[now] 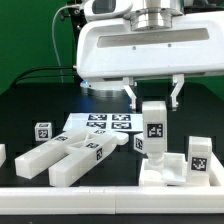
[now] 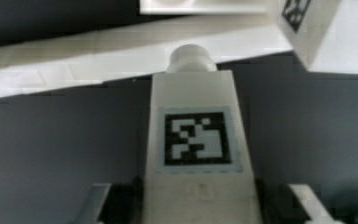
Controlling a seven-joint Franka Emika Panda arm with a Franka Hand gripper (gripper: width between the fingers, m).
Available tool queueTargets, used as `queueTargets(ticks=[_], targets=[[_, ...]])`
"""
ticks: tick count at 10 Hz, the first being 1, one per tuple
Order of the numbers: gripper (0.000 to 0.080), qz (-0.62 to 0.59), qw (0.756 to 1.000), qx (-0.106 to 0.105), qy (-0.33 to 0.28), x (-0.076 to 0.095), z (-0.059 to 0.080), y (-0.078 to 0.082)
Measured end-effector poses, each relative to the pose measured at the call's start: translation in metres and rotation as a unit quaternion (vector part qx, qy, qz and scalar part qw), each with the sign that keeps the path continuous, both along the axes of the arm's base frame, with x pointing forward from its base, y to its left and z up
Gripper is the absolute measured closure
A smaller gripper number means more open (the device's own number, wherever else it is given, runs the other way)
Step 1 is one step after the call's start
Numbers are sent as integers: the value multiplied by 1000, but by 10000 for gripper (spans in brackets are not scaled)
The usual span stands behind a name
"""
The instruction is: Assemble chair
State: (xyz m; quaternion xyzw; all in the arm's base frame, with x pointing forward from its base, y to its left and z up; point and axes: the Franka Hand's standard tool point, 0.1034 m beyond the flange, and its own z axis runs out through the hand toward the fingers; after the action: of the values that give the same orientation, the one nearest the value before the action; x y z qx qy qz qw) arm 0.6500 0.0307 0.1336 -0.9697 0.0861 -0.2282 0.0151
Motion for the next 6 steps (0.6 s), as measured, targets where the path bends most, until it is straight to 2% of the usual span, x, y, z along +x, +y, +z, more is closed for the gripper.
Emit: queueTargets(ticks=[1,3,6], targets=[[509,0,1000,0,0,0,-1,0],[509,5,1000,-8,2,-19,-17,5],[509,10,1000,-13,9,-27,-30,11]])
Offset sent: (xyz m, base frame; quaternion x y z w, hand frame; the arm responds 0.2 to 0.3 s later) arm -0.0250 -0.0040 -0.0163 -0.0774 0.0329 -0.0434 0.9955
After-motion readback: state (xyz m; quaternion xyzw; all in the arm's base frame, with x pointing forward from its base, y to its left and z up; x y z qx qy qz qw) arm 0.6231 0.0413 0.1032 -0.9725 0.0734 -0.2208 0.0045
